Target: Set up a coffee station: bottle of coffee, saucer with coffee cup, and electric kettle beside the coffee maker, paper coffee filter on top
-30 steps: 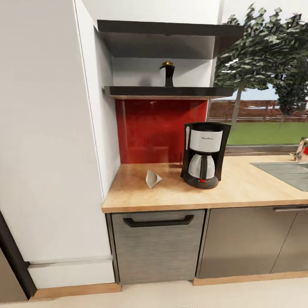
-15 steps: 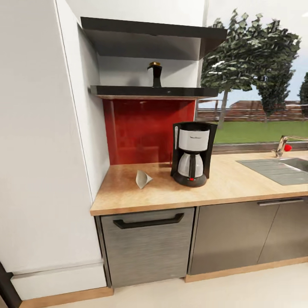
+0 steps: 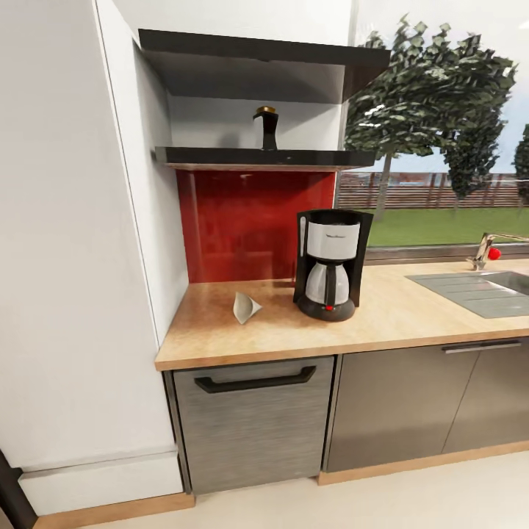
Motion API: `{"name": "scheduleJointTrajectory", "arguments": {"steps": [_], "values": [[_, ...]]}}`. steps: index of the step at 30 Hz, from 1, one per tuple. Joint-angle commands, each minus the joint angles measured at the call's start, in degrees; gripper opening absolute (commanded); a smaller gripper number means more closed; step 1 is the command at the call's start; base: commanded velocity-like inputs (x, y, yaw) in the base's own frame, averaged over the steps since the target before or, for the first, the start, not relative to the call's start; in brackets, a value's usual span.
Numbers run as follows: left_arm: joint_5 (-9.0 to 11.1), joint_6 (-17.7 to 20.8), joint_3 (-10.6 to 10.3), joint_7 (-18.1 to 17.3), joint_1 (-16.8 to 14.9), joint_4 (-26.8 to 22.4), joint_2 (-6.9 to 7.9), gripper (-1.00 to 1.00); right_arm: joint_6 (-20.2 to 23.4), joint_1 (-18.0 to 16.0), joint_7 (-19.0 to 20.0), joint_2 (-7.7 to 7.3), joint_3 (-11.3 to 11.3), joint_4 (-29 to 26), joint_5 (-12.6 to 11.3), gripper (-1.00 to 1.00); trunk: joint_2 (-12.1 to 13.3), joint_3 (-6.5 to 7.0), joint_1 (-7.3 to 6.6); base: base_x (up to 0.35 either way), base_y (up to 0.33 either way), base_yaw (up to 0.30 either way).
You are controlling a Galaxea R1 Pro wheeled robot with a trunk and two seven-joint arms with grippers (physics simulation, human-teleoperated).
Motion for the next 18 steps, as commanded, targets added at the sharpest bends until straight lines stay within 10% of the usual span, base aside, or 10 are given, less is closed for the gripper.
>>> {"name": "scheduleJointTrajectory", "arguments": {"steps": [1, 18], "values": [[-0.02, -0.09, -0.02, -0.02, 0.02, -0.07, 0.01, 1.0, -0.19, -0.03, 0.02, -0.01, 0.05, 0.04, -0.04, 1.0, -0.03, -0.05, 0.0, 0.0, 0.0, 0.0], [-0.04, -4.4, 0.05, 0.22, 1.39, -0.85, 0.13, 1.0, -3.42, -0.68, -0.04, -0.26, -0.51, -1.16, -0.21, 1.0, -0.03, -0.05, 0.0, 0.044, 0.0, 0.0]]}}
